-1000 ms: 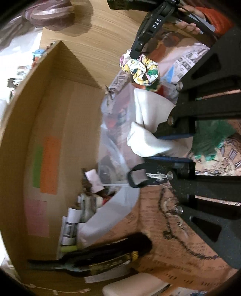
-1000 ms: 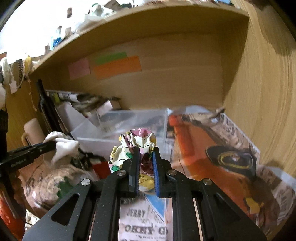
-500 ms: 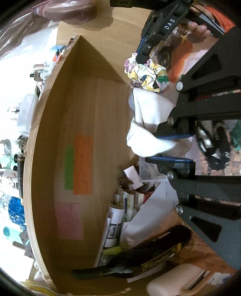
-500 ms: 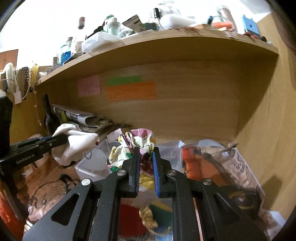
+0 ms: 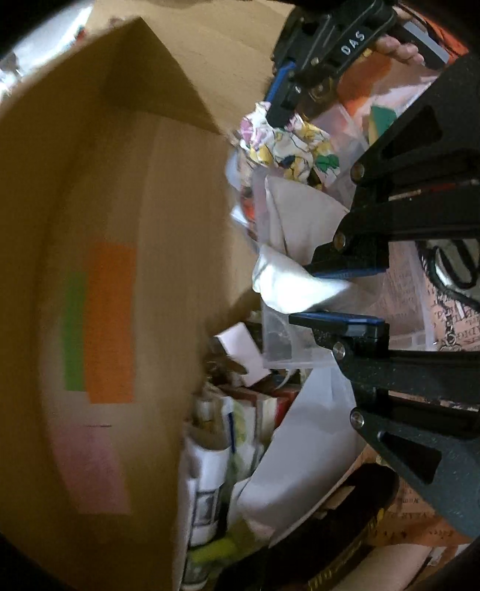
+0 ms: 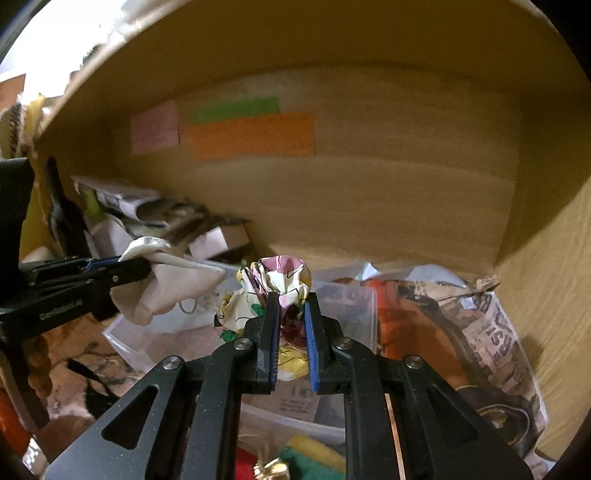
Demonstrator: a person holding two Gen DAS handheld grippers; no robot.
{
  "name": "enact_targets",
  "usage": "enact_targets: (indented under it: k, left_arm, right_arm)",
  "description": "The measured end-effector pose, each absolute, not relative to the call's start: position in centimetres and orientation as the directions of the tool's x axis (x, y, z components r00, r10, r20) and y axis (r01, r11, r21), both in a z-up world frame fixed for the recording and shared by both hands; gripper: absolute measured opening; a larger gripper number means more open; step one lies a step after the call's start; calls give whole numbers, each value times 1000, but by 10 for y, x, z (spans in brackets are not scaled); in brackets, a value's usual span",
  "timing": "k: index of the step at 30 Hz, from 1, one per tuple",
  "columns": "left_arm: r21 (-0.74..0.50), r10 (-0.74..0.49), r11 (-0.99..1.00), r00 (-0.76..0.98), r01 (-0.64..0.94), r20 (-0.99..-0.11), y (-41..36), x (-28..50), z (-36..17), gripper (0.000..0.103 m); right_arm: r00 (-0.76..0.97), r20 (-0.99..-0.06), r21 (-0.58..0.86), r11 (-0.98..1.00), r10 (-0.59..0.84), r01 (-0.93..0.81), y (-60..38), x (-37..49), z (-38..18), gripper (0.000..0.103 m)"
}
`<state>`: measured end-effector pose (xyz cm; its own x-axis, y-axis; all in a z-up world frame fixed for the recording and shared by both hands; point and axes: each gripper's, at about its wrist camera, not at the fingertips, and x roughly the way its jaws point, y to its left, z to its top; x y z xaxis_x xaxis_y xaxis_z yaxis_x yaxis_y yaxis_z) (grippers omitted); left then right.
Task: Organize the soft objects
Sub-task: 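Carry the white cloth and floral scrunchie into the clear box and open both tools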
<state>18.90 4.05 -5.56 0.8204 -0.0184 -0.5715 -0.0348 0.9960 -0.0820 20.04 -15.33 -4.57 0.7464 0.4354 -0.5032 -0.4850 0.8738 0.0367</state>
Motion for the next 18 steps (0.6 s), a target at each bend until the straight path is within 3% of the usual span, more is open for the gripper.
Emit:
enact_targets:
  k: [7, 16, 18]
  left_arm:
    - [-78, -47, 997, 752, -6, -657, 43, 214, -82, 15]
    - [-62, -35, 998, 714, -11, -700, 45, 226, -96, 16]
    - [-66, -35, 998, 713, -16, -700, 47, 226, -96, 21]
  right_arm:
    - [684, -598, 40, 868, 417, -494, -145, 224, -69, 11]
    - [631, -667, 24, 858, 395, -512, -134, 232, -88, 12]
    - [622, -673, 31, 855, 401, -518, -135, 233, -88, 18]
